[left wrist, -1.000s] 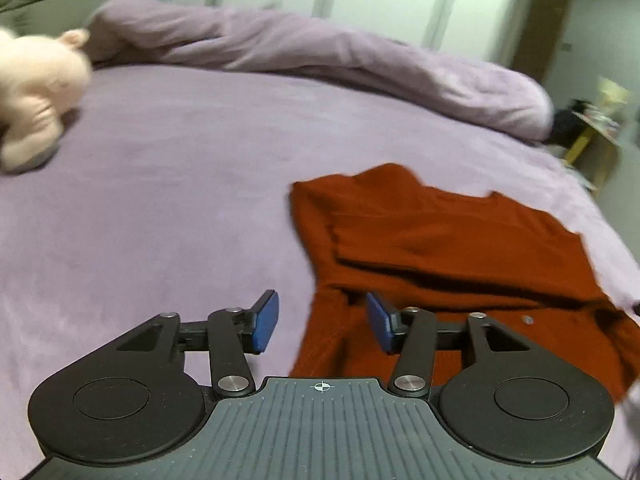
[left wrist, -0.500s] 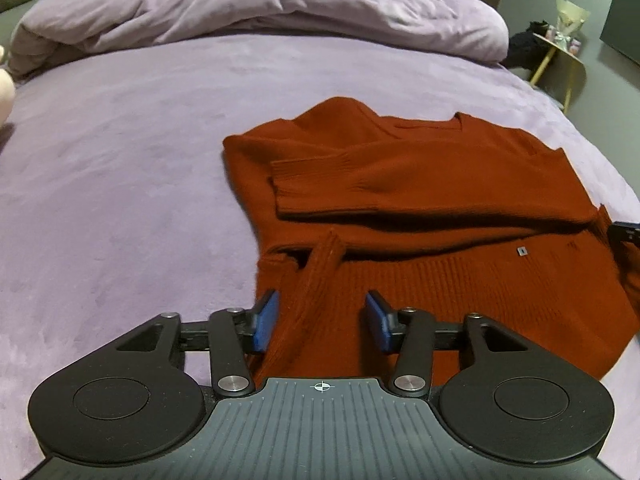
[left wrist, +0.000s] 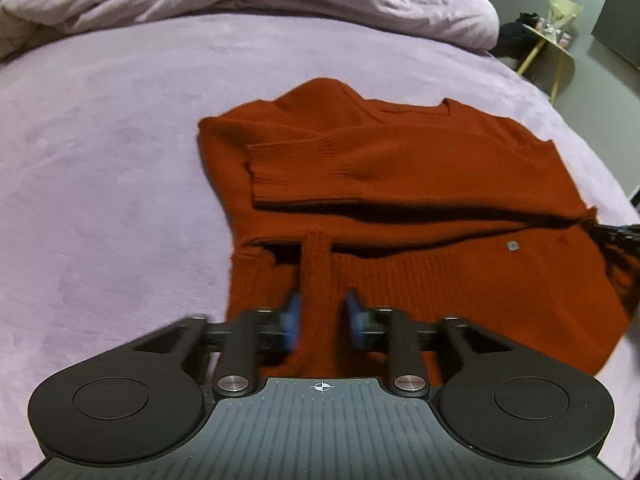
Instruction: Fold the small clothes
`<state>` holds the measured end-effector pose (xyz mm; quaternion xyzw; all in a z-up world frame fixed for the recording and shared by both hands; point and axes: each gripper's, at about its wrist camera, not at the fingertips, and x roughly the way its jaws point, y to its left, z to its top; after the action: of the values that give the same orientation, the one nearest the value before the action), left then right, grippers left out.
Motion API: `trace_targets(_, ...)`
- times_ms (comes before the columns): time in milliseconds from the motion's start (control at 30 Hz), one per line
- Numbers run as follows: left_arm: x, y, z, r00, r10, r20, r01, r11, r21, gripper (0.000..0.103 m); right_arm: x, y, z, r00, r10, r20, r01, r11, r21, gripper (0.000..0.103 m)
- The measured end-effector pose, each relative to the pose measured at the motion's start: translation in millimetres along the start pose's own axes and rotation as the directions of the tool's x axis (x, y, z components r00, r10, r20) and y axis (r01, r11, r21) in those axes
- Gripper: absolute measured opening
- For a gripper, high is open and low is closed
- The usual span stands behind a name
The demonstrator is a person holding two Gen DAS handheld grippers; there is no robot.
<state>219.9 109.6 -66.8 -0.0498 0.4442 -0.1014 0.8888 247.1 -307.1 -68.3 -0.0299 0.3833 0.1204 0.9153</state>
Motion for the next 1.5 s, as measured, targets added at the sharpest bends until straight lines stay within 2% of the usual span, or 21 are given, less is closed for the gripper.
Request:
trace_targets(67,-6,-2,1,1.000,-0.004,0.005,0.004,1.000,-0.011,0.008,-5,0,0,1.000,0.026,0.017,-0.026,1.000,0.001,0.004)
trace_targets(133,-23,-2,5,0.999,-0.031,0.032,0.032,0.999,-0.032,0.007,-18,-4,2,0.992,0.116,0.056,-0.118,0.992,0.036,0.004)
trace_targets(233,-63,3,23,0.982,-0.098,0.163,0.110,0.991,-0.071,0.007,-43,-20,10,0.958,0.234,0.168,-0.254,0.961,0.112,0.004)
trace_targets(333,-79,9,50,0.961,-0.068,0.269,0.094,0.992,-0.082,0.007,-52,-37,26,0.935,0.238,0.263,-0.294,0.936,0.196,0.004)
trace_targets(433,-65,18,73,0.950,0.026,0.310,0.016,0.991,-0.133,0.007,-43,-47,45,0.935,0.155,0.319,-0.250,0.926,0.284,0.004)
trace_targets(533,-28,25,88,0.962,0.072,0.262,-0.025,0.983,-0.180,0.007,-17,-44,56,0.955,0.041,0.295,-0.134,0.943,0.305,0.004)
trace_targets(600,2,28,91,0.978,0.093,0.184,-0.060,0.982,-0.182,0.007,7,-43,57,0.970,0.024,0.241,-0.099,0.947,0.305,0.004)
trace_targets(700,32,29,81,0.991,0.104,0.084,-0.090,0.984,-0.157,0.009,43,-39,53,0.991,0.030,0.130,-0.067,0.955,0.290,0.005)
trace_targets(733,35,31,79,0.994,0.088,0.064,-0.078,0.985,-0.154,0.018,50,-38,52,0.994,0.036,0.103,-0.063,0.960,0.272,0.006)
trace_targets(767,36,32,75,0.996,0.063,0.059,-0.053,0.986,-0.158,0.024,53,-37,50,0.995,0.051,0.085,-0.072,0.962,0.262,0.008)
trace_targets(800,35,34,72,0.997,0.034,0.068,-0.023,0.987,-0.159,0.035,52,-35,48,0.995,0.061,0.078,-0.080,0.962,0.259,0.013)
trace_targets(833,34,35,69,0.997,0.009,0.075,0.003,0.988,-0.156,0.039,53,-34,47,0.994,0.077,0.076,-0.094,0.963,0.252,0.020)
trace_targets(1000,36,33,64,0.999,-0.009,0.035,0.014,0.991,-0.136,0.043,54,-22,47,0.994,0.092,0.060,-0.099,0.987,0.125,0.026)
trace_targets(1067,32,34,64,0.998,-0.054,0.042,0.060,0.988,-0.139,0.053,50,-24,49,0.988,0.141,0.065,-0.149,0.979,0.142,0.033)
trace_targets(1100,34,34,64,0.997,-0.068,0.035,0.072,0.988,-0.135,0.055,50,-26,50,0.983,0.169,0.066,-0.177,0.971,0.158,0.041)
trace_targets(1200,41,31,64,0.999,-0.043,0.012,0.044,0.993,-0.107,0.051,54,-25,48,0.986,0.164,0.040,-0.168,0.977,0.130,0.044)
trace_targets(1267,42,27,64,1.000,-0.005,0.022,0.007,0.995,-0.099,0.036,57,-22,47,0.990,0.135,0.040,-0.138,0.985,0.108,0.042)
trace_targets(1300,41,26,65,1.000,0.020,0.022,-0.018,0.996,-0.090,0.020,59,-19,48,0.992,0.119,0.039,-0.122,0.987,0.104,0.031)
trace_targets(1333,41,25,65,0.999,0.037,0.022,-0.035,0.996,-0.080,0.012,59,-17,48,0.994,0.101,0.045,-0.105,0.990,0.095,0.007)
trace_targets(1433,29,19,70,0.998,0.053,0.040,-0.051,0.997,-0.055,0.010,58,-9,49,0.995,0.081,0.055,-0.084,0.995,0.047,0.003)
trace_targets(1500,13,13,79,0.992,0.072,0.103,-0.071,0.997,-0.018,0.010,51,1,51,0.995,0.054,0.086,-0.052,0.998,-0.032,0.003)
